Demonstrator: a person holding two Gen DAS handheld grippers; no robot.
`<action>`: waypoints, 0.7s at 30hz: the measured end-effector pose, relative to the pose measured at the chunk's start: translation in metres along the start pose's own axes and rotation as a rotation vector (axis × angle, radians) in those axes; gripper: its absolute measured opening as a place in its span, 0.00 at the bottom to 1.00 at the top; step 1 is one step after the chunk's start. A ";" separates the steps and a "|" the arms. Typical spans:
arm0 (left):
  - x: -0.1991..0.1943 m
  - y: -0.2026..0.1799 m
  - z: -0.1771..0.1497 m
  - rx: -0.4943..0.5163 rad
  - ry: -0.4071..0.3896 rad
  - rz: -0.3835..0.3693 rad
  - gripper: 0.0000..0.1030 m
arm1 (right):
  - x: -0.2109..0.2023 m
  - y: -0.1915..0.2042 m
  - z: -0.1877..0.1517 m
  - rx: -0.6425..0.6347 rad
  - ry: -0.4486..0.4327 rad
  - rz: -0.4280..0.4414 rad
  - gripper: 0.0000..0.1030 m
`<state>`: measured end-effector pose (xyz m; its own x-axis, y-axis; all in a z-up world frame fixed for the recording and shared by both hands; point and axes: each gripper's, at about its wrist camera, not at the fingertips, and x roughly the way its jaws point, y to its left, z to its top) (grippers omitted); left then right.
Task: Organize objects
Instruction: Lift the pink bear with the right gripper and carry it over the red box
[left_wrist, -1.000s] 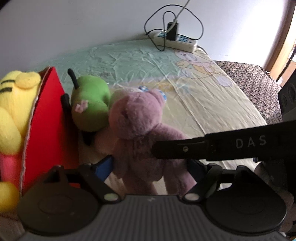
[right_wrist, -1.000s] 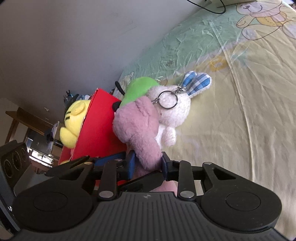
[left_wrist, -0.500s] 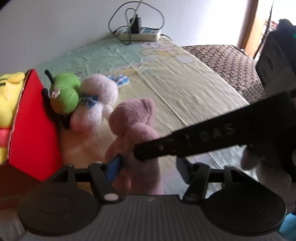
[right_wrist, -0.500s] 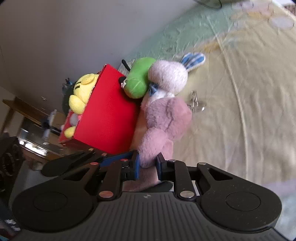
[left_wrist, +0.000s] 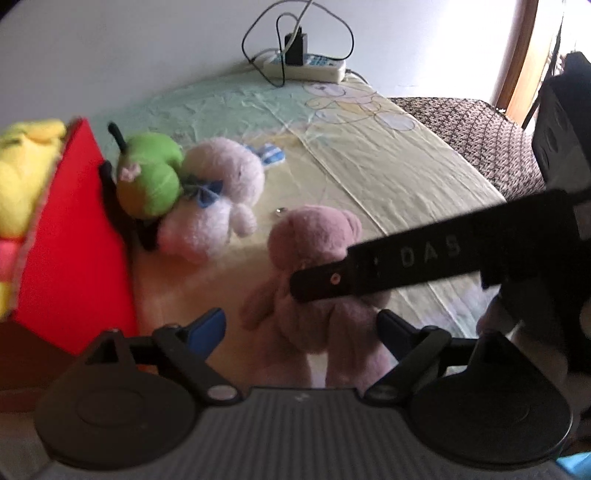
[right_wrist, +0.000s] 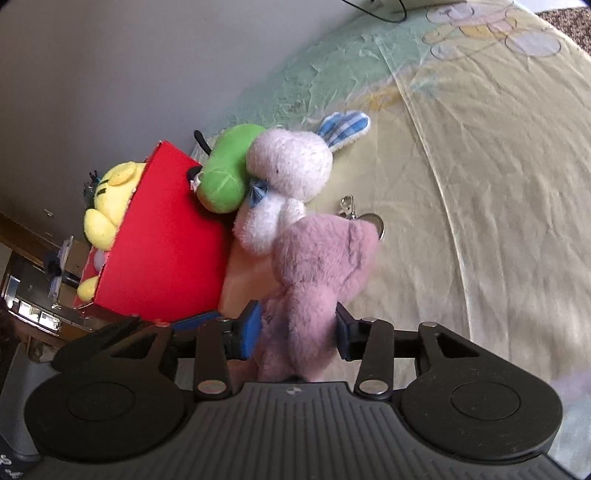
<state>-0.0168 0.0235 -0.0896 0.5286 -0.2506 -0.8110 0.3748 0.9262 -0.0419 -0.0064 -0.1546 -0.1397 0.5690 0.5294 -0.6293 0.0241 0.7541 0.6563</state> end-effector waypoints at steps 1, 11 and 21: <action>0.003 0.002 0.001 -0.014 0.009 -0.018 0.80 | 0.001 -0.001 0.001 0.005 0.003 0.005 0.44; 0.003 -0.002 -0.005 -0.011 0.031 -0.063 0.64 | -0.016 0.003 -0.005 -0.005 0.021 0.071 0.29; -0.041 -0.005 -0.021 0.030 -0.010 -0.063 0.56 | -0.034 0.034 -0.024 -0.096 0.057 0.137 0.27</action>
<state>-0.0569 0.0349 -0.0683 0.5106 -0.3109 -0.8017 0.4298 0.8998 -0.0753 -0.0442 -0.1379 -0.1058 0.5138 0.6488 -0.5612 -0.1308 0.7058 0.6962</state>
